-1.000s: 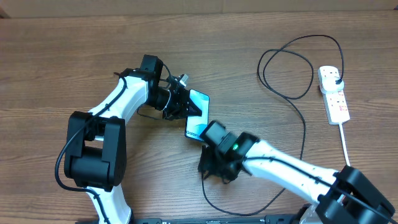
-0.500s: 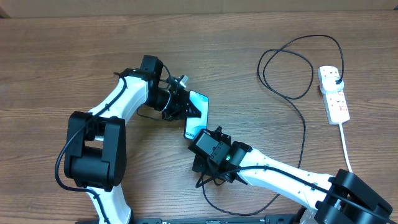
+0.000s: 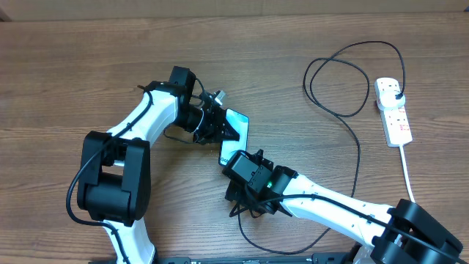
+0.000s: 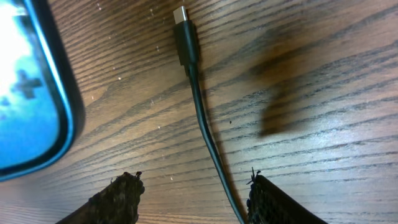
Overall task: Plug charger to phone and switch on socket
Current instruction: 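Close the right gripper on the USB-C plug and lift it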
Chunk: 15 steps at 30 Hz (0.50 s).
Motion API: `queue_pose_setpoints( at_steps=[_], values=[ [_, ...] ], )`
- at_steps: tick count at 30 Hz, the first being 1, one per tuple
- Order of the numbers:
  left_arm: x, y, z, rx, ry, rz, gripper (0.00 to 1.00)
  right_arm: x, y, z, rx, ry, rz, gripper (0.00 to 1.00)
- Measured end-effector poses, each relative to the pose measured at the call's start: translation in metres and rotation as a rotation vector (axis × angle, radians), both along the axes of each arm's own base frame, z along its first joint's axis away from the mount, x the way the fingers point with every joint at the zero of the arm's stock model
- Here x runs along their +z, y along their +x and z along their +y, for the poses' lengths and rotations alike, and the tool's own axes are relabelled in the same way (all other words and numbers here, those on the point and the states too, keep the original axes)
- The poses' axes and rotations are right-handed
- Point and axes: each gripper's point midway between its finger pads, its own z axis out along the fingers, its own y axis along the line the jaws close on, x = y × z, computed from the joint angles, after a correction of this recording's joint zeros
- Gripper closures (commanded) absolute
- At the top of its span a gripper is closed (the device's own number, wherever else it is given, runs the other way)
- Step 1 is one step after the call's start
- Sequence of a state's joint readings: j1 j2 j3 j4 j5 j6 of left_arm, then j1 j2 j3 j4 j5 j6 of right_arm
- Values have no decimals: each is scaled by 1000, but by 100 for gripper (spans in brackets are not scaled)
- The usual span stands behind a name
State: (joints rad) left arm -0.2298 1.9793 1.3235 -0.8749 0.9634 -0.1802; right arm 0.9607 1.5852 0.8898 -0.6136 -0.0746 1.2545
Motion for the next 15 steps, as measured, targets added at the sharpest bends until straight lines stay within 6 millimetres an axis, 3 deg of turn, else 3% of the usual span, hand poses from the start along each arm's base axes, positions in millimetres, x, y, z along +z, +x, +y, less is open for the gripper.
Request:
queue_pose_setpoints(
  at_steps=[8,15],
  values=[
    [0,1,0,0,-4,-6,96,-13,6,-8,-18,-61,-17,44],
    [1,5,-1,-2,-9,-29,96,-20,24,-16,-57,-98,-68,55]
  ],
)
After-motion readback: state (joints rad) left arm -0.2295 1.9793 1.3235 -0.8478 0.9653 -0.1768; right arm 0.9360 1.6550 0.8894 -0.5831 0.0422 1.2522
